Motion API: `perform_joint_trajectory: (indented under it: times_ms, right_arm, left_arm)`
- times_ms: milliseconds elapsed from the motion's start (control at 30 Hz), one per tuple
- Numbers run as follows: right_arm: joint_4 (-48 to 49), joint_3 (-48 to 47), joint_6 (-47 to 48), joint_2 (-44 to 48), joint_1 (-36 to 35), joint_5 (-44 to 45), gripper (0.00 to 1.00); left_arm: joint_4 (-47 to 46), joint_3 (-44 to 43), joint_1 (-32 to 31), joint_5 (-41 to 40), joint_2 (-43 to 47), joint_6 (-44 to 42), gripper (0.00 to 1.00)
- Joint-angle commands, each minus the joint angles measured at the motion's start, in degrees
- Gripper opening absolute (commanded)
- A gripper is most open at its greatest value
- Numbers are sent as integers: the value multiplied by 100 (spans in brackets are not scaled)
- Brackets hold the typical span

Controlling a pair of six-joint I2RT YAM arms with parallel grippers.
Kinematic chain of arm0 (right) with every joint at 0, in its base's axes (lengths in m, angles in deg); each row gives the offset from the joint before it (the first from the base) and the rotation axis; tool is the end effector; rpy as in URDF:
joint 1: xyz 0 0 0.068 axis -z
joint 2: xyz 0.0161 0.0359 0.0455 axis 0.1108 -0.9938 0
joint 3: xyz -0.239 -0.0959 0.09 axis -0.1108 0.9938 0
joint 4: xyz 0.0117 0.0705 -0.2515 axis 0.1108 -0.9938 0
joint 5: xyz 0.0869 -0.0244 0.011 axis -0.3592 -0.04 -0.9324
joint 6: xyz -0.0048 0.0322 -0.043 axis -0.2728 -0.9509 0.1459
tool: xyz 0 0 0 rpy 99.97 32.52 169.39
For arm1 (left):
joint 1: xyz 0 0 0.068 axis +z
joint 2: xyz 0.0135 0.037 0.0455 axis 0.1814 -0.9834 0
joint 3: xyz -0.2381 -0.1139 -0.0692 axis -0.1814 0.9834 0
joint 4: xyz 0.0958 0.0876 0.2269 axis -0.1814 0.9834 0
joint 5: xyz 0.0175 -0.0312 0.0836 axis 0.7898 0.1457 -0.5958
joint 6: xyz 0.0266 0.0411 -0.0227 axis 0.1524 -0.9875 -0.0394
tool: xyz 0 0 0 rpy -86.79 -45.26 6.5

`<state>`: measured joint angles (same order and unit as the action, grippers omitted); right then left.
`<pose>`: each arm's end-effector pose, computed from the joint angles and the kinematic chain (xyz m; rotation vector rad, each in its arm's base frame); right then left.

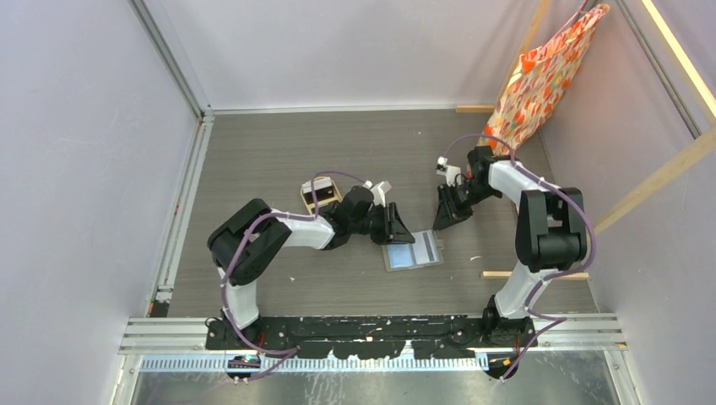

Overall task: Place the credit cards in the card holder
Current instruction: Turn over the card slot in the card holder.

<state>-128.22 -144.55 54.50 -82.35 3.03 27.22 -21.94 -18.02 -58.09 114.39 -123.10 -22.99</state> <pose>0.3108 0.0404 0.1697 -0.5255 2.8001 0.9924 0.2463 -0.2943 0.1470 0.1015 2.4655 -1.4911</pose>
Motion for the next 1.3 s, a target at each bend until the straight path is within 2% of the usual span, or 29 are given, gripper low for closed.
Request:
perform_joint_trajectory:
  times_ms: [0,100,200,233,300,367,467,567,633,767,900,1000,1100,1200,1267]
  right_arm:
    - [182,25,153,901,164,446,24]
    - [220,140,445,1457,230,444,30]
    - [-149,205,1008,1687,233,-556,42]
    - [-273,198,1140,1653,222,-813,44]
    - [-474,145,1255,1442,199,-1025,45]
    - [-509,81,1058,1061,165,-913,45]
    - [-500,-26,653,659,153,-685,44]
    - [-325,58,316,586,148,-490,44]
    - [-206,107,189,582,152,-418,44]
    - [-140,59,43,246,-2,-269,42]
    - [-165,-9,-36,16,-111,-214,36]
    - [-126,17,-92,47,-161,-117,36]
    - [-173,4,-64,-2,-205,-72,36]
    - [-216,-20,-39,-105,-261,3,36]
    - [-246,-28,-33,-150,-293,67,35]
  left_arm:
    - [-786,361,-18,-605,848,-1014,38]
    - [-1145,703,-18,-925,1274,-1671,38]
    - [-1840,1074,-18,-1227,1500,-2172,39]
    - [-1994,1176,-13,-1268,1507,-2211,42]
    - [-2451,1283,4,-1370,1376,-2232,57]
    - [-3039,1255,116,-1044,981,-1940,69]
    - [-3842,987,507,-92,107,-773,77]
    - [-4429,1021,619,71,-381,-417,77]
    - [-4298,1098,582,9,-230,-617,77]
    - [-3095,1135,306,-508,462,-1563,78]
    - [-1701,1143,-341,-1872,1355,-2967,80]
    - [-1424,1355,-742,-2660,1904,-3608,85]
    - [-1800,1656,-625,-2650,2055,-3360,99]
    - [-2089,1662,-264,-1778,1697,-2445,100]
    - [-2128,1588,-244,-1530,1473,-1961,99]
